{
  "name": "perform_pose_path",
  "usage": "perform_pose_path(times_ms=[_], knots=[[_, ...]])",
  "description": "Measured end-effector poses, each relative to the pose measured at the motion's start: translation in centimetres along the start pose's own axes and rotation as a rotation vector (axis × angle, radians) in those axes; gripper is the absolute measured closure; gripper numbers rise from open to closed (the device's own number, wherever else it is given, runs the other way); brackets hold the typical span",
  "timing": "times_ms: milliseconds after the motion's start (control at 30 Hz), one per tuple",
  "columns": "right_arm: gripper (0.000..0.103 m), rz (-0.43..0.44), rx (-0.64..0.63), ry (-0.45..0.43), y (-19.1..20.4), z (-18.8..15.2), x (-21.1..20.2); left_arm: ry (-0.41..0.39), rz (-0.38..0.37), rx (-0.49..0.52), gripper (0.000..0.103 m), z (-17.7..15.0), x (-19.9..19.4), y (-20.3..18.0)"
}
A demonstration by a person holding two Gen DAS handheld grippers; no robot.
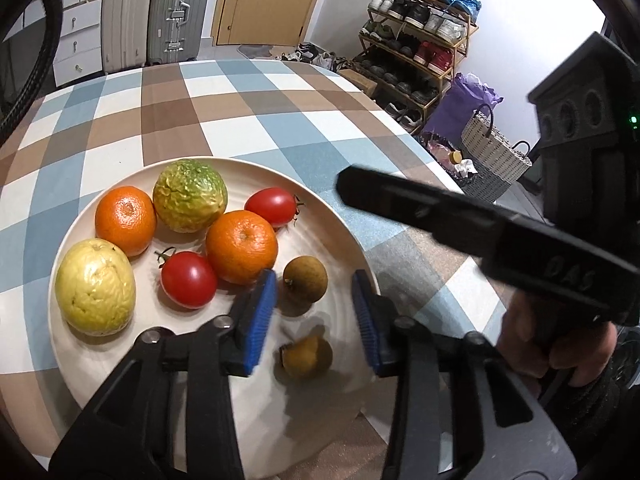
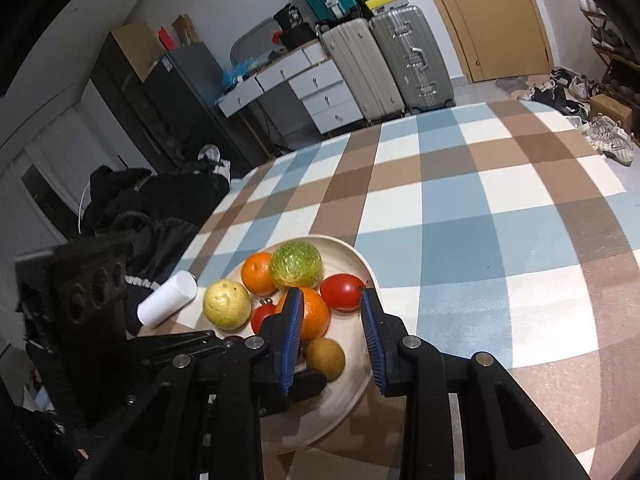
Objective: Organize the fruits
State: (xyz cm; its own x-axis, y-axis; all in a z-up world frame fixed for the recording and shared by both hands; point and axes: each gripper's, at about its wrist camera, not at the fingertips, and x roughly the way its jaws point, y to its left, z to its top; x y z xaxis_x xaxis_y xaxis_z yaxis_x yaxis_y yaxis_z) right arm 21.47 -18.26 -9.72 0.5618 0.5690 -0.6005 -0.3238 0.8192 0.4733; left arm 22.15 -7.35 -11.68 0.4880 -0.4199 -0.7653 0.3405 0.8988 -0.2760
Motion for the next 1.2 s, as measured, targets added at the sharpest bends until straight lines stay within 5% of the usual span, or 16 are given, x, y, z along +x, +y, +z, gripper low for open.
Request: perform_pose_path(times_ms=[67,467,700,800,1200], knots=[[0.066,-0.006,0.001,-0.029,0.2,0.0,-1.1,-0.014,0.022,-0.004,0.051,-0.2,-0.6,-0.1],[0.031,-0.073,-0.049,-0.238,3.4,-1.3,-8.8,-0.172,0.080,-0.014,0.023,-1.0,-7.9,-1.0],[0.011,-0.085,-0.083,-0.343,6.2,-2.5,-12.8,-0.328,0.199,-0.011,0.017,-2.4,-13.8,-2.0],[0.005,-0.102,-0.109,-0.395,7.7,-3.2,-14.3,-0.395,0.258,-0.012,0.002,-3.3,-16.0,-2.3],[0.000,-0.167,-0.242,-0.527,12.0,-6.0,-15.9,-0.640,0.416,-0.002,0.001,-7.1,-23.0,-3.1]])
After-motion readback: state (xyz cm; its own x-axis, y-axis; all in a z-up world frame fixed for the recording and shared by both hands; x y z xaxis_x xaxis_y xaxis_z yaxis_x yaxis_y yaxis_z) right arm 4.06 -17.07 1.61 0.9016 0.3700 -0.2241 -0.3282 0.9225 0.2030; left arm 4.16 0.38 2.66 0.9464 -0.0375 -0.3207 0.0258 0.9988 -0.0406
